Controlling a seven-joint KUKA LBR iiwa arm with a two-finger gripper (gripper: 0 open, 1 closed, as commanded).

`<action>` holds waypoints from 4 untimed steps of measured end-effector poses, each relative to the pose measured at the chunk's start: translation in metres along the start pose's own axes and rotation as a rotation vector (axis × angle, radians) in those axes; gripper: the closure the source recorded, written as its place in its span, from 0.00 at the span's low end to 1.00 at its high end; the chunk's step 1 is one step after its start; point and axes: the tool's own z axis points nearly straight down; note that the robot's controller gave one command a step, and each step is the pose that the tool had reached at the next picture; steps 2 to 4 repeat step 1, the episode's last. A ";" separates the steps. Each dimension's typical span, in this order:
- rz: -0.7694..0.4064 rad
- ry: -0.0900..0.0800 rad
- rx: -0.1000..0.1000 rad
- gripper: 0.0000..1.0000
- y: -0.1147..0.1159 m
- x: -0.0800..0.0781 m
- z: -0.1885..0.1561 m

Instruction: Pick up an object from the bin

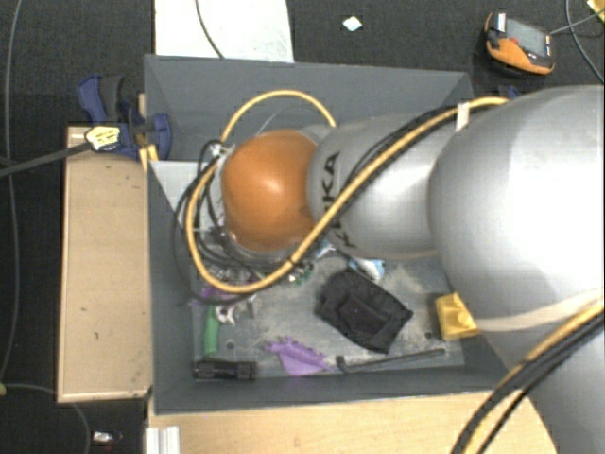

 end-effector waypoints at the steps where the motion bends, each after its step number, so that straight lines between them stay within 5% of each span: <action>1: 0.001 0.000 0.000 1.00 0.000 0.000 0.000; 4: 0.001 0.000 0.000 1.00 0.000 0.000 0.000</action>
Offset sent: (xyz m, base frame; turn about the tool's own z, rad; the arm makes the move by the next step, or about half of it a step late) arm 0.0002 0.0000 0.0088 0.0004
